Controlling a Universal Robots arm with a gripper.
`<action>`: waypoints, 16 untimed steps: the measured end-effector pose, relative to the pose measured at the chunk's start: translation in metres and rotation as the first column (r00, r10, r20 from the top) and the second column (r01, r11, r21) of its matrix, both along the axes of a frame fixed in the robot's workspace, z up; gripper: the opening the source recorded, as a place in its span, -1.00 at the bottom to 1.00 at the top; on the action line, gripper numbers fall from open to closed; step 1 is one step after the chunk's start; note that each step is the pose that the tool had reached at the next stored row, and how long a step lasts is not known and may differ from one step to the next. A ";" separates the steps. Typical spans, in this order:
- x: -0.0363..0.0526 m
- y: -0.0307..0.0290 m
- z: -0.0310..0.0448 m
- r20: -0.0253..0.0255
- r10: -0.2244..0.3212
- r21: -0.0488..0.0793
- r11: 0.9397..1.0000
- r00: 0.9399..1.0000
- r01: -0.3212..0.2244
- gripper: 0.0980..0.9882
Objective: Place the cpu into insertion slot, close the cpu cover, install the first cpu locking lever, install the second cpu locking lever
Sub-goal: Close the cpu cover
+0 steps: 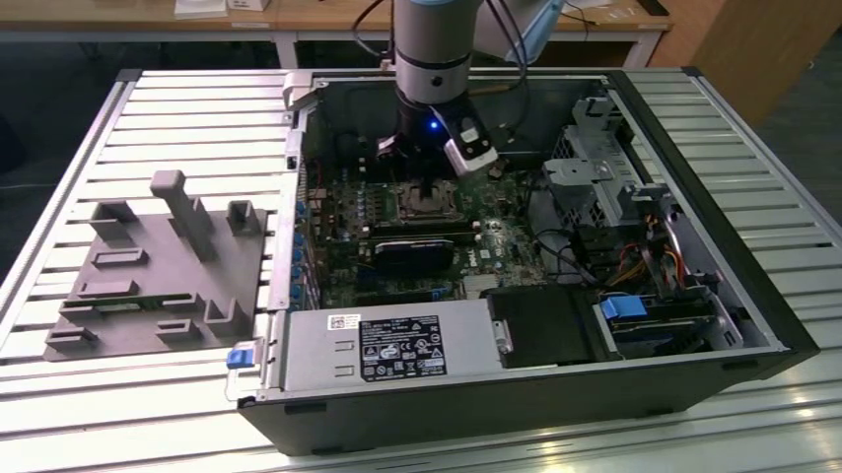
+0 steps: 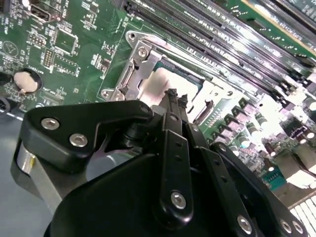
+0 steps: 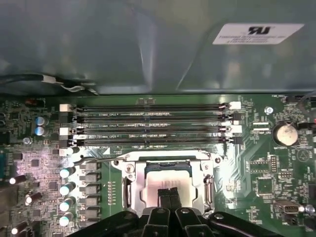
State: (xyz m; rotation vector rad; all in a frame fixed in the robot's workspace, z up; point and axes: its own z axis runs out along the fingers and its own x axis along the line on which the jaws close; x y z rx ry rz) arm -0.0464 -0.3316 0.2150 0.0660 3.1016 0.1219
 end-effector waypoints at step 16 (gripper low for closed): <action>0.0000 0.0000 0.0291 0.004 -0.011 0.000 1.000 1.000 0.011 -0.99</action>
